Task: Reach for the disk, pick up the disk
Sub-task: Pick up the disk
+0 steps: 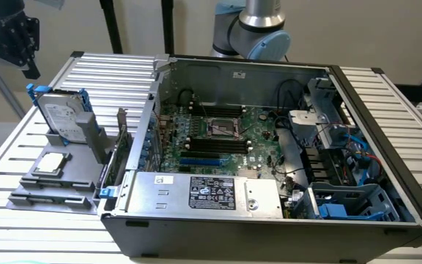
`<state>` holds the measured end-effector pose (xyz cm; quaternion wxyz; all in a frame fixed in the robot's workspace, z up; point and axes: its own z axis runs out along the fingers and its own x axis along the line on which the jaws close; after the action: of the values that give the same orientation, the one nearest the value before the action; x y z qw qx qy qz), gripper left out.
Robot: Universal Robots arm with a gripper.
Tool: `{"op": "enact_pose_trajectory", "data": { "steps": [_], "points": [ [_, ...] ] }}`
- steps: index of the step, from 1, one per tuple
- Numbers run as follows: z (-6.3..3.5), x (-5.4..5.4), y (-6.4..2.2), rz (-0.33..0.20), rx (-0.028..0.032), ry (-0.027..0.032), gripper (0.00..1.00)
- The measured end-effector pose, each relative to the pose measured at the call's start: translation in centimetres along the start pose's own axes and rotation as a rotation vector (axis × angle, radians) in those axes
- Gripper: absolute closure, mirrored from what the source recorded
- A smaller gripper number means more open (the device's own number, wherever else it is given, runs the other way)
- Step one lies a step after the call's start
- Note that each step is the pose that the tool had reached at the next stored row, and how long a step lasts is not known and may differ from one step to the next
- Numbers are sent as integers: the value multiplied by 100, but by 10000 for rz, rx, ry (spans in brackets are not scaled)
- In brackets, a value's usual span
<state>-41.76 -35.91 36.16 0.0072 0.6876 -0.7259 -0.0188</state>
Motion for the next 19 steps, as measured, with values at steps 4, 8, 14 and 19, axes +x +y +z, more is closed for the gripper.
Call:
{"op": "enact_pose_trajectory", "data": {
  "steps": [4,8,14,19],
  "points": [
    [10,-19,-2,-237,18,4,89],
    [21,-27,-2,-731,45,20,89],
    [21,-28,-2,-770,45,22,82],
    [21,-28,-2,-770,45,22,58]
  ]
}}
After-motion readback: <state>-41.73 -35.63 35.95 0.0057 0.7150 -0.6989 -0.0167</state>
